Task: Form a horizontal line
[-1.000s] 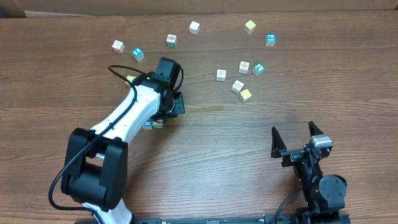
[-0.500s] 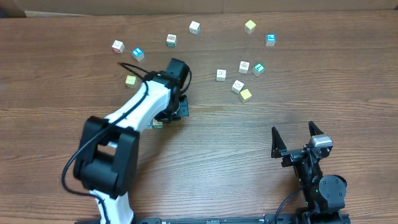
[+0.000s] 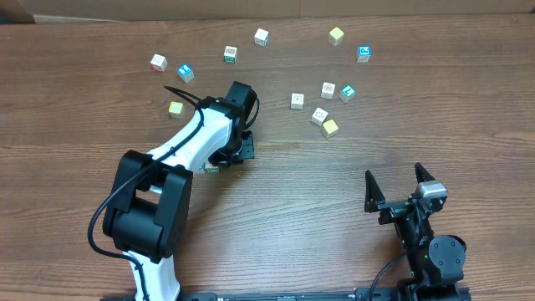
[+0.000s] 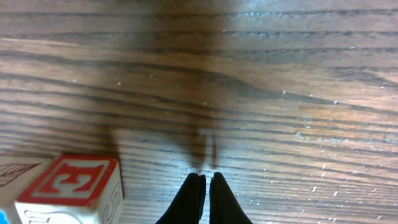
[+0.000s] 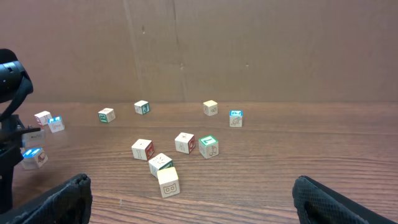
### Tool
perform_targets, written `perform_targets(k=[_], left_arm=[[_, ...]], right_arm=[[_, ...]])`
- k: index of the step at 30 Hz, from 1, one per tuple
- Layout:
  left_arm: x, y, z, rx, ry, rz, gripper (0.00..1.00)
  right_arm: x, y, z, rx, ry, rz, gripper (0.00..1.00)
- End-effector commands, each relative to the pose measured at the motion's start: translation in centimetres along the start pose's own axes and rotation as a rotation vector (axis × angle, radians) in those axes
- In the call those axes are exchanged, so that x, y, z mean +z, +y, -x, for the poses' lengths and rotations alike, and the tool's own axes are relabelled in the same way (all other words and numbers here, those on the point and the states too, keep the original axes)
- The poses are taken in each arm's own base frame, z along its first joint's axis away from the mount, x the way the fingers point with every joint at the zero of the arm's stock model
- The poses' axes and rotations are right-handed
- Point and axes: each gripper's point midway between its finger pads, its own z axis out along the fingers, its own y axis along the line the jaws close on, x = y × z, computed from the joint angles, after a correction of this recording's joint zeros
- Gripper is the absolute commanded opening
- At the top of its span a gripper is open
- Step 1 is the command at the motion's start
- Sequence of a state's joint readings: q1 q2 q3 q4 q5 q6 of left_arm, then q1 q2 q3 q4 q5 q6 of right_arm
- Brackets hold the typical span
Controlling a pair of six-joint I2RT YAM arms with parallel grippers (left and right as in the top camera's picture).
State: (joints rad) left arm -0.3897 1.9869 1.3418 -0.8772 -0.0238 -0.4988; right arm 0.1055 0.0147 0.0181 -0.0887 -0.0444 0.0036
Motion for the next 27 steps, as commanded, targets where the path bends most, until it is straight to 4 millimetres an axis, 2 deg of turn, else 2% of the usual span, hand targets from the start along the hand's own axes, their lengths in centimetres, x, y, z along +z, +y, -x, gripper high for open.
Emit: perform_targets(k=[1,5,15,27], left_arm=[[-1.1,0.5,1.4,0.005,-0.051,0.051,0.04],[-1.6,1.1,2.0,0.005,-0.076,0.091,0.04],[-1.2,1.8,1.0,0.010,-0.039,0.120,0.04],[-1.1,2.0,0.9,0.044,-0.039,0.134,0.04]], right_arm=[[0.0,0.1,-0.1,-0.006,-0.009,0.002,1.00],[0.0,0.1,-0.1,-0.006,-0.009,0.002,1.00],[0.0,0.1,-0.1,-0.006,-0.009,0.002,1.00],[0.0,0.1,-0.1,-0.006,-0.009,0.002,1.00]])
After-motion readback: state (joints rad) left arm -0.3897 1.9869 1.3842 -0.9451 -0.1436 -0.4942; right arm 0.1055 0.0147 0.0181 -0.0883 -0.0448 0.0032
